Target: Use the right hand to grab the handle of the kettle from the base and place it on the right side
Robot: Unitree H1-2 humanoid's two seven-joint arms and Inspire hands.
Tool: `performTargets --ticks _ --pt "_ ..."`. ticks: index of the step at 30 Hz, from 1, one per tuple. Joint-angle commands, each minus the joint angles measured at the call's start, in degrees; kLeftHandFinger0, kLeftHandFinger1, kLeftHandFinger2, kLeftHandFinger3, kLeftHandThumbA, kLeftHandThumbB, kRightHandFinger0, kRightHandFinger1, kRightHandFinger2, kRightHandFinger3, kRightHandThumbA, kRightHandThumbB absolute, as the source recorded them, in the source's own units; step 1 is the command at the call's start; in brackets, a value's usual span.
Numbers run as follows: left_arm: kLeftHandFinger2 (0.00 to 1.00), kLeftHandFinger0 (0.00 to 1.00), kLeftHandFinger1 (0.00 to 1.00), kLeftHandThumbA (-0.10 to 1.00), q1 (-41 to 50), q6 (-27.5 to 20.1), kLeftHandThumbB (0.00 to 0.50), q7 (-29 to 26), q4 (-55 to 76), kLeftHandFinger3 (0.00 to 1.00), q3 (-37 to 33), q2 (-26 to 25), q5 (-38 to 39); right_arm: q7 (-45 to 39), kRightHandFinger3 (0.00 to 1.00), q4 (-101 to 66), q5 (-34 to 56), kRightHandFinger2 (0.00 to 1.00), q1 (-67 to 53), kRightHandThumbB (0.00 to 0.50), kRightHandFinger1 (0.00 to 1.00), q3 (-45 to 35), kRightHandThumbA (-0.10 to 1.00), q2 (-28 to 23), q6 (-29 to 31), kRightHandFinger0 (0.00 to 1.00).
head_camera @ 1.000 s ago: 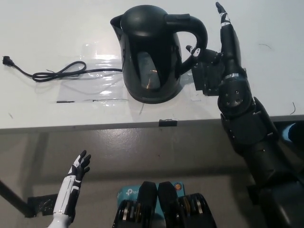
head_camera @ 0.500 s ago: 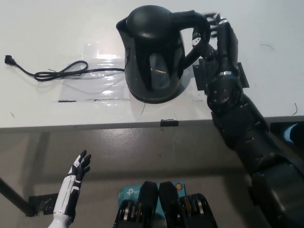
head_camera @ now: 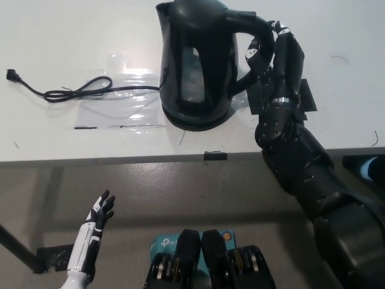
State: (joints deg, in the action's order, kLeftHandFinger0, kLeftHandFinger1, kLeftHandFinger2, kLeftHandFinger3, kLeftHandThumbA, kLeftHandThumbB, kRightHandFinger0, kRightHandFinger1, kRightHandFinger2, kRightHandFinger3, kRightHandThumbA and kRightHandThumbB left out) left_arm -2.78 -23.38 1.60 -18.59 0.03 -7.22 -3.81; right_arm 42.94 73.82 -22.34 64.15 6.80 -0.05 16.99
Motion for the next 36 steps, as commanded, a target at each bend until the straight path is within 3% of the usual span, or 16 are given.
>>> performTargets --ticks 1,2,5,7,10,17,20,26,31,34,36 --pt "1.00 1.00 1.00 1.00 -0.2 -1.5 0.500 0.3 1.2 1.00 0.1 -0.5 0.5 4.5 0.59 -2.1 3.8 0.63 6.6 0.143 0.19 -3.0 -0.10 -1.1 6.2 0.00" --pt "1.00 1.00 1.00 1.00 -0.3 -1.4 0.500 0.4 1.2 1.00 0.0 -0.5 0.5 4.4 0.60 -2.7 4.2 0.63 7.0 0.122 0.18 -3.6 -0.10 -1.1 6.6 0.00" --pt "1.00 1.00 1.00 1.00 -0.4 -1.3 0.500 0.4 1.1 1.00 -0.1 -0.5 0.3 6.3 0.58 -4.0 4.4 0.64 8.3 0.121 0.18 -4.9 -0.10 -0.9 8.5 0.00" --pt "1.00 1.00 1.00 1.00 -0.5 -1.0 0.500 0.2 1.4 1.00 -0.2 -0.5 -0.1 6.5 0.58 -5.0 4.5 0.66 9.2 0.074 0.22 -5.4 -0.10 -1.0 7.1 0.00" --pt "1.00 1.00 1.00 1.00 -0.8 -1.2 0.500 0.5 1.1 1.00 -0.2 -0.6 0.2 5.0 0.63 -7.8 7.2 0.60 10.7 0.044 0.14 -8.1 -0.10 -1.2 8.8 0.00" --pt "1.00 1.00 1.00 1.00 -0.6 -1.8 0.500 1.0 0.7 1.00 -0.1 -0.7 0.6 5.0 0.71 -11.9 7.1 0.57 11.7 0.040 0.08 -10.2 -0.10 -4.4 8.3 0.00" --pt "1.00 1.00 1.00 1.00 -0.3 -2.0 0.500 0.9 0.6 1.00 0.0 -0.8 0.4 5.5 0.61 -12.4 6.1 0.39 10.9 0.033 0.00 -10.0 -0.10 -6.2 7.2 0.00" --pt "1.00 1.00 1.00 1.00 0.1 -1.5 0.500 0.7 1.2 1.00 0.1 -0.7 0.3 5.0 0.66 -9.9 6.2 0.54 9.8 0.040 0.03 -9.8 -0.10 -9.2 8.0 0.00" --pt "1.00 1.00 1.00 1.00 0.1 -1.3 0.500 0.7 1.0 1.00 0.3 -0.6 0.7 4.8 0.64 -7.4 5.4 0.52 8.1 0.039 0.02 -8.4 -0.10 -11.7 9.4 0.00" --pt "1.00 1.00 1.00 1.00 0.0 -1.2 0.500 0.7 1.1 1.00 0.3 -0.7 0.8 6.1 0.55 -4.9 4.7 0.44 7.5 0.049 0.00 -7.4 -0.10 -12.9 9.9 0.00" --pt "1.00 1.00 1.00 1.00 0.0 -1.3 0.500 0.7 0.8 1.00 0.3 -0.7 0.7 5.6 0.49 -3.7 5.4 0.32 7.0 0.067 0.00 -7.2 -0.10 -13.2 9.9 0.00"
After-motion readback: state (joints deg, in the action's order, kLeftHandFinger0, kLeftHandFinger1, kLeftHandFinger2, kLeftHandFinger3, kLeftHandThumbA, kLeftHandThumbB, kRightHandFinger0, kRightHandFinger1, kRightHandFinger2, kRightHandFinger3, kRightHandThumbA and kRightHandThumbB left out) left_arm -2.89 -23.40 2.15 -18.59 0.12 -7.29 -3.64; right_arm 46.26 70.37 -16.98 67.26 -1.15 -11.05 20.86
